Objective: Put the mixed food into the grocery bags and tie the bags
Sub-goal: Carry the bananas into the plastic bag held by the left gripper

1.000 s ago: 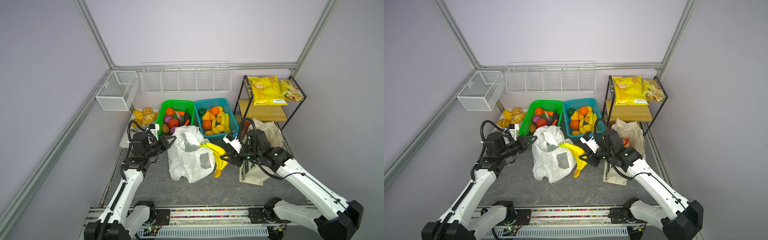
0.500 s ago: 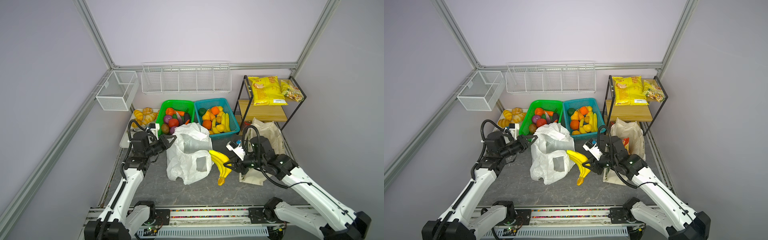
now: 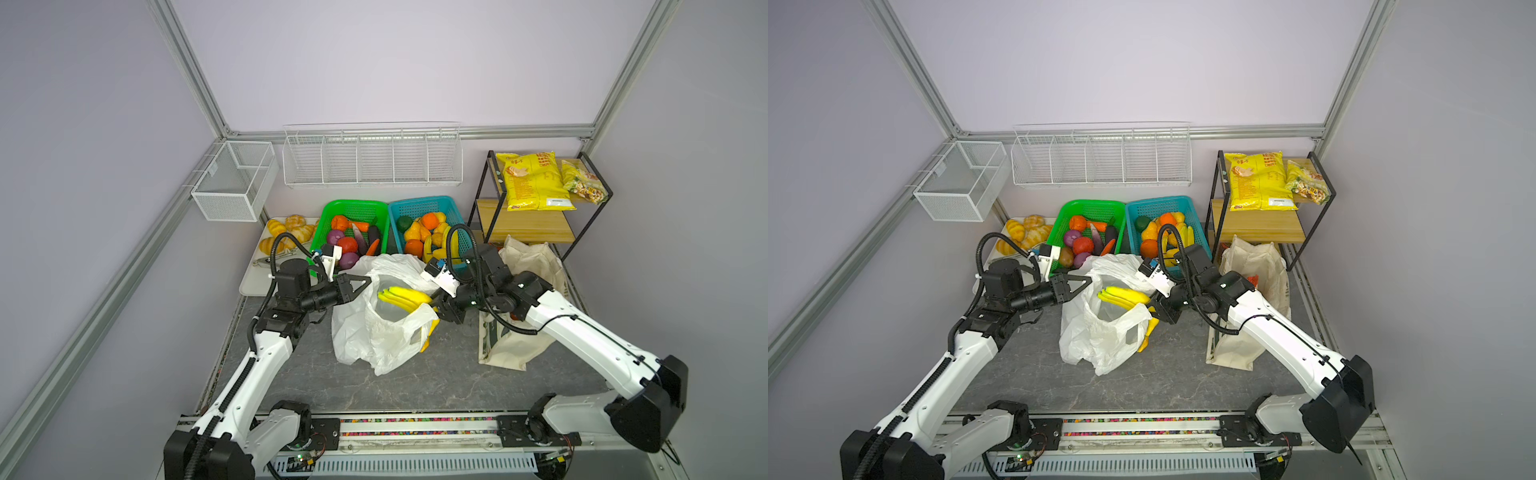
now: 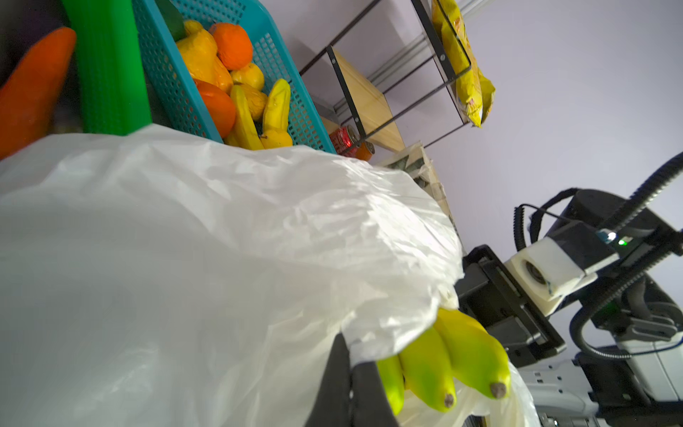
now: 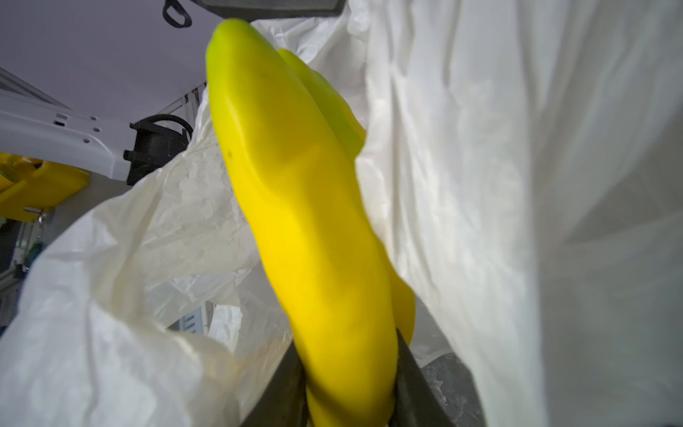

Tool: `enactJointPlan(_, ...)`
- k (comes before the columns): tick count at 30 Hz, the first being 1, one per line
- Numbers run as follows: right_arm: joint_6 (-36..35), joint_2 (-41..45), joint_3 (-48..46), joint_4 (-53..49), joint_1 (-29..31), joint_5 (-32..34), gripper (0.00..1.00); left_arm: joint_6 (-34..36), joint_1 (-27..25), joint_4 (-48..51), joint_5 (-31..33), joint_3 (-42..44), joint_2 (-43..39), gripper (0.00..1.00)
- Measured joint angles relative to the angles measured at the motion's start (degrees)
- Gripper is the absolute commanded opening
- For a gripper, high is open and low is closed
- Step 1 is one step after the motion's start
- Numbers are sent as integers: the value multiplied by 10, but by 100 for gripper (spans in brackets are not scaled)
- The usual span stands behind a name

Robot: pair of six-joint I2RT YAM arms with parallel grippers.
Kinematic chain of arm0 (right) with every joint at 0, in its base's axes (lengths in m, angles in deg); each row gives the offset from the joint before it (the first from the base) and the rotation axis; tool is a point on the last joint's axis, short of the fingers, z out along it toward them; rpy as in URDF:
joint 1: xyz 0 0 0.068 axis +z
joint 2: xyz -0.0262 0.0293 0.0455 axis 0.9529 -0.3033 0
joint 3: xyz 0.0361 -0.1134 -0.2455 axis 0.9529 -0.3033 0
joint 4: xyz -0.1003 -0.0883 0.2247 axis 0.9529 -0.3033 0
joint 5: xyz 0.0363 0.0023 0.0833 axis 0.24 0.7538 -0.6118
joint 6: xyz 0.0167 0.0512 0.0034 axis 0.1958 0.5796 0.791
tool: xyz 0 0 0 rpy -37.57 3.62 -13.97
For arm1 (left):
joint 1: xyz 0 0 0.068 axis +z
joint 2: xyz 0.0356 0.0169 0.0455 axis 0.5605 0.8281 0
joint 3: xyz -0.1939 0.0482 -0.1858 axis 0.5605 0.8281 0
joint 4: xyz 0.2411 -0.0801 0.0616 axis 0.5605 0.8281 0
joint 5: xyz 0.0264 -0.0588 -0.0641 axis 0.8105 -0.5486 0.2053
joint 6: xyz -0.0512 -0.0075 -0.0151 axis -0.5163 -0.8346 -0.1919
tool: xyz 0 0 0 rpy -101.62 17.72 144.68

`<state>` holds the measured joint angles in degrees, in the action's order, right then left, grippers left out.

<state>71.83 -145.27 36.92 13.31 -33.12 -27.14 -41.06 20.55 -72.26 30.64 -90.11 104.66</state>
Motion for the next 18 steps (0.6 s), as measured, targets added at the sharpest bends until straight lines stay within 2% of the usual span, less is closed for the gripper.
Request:
enactJointPlan(11,-136,32,-9,37,2,110,15,19,-3,2,-25,-10,9,0)
enactJointPlan(15,-148,30,-12,69,2,139,17,20,-3,2,-28,-10,10,0)
enactJointPlan(18,-127,28,-38,136,2,146,17,11,-3,-4,-30,-10,12,0)
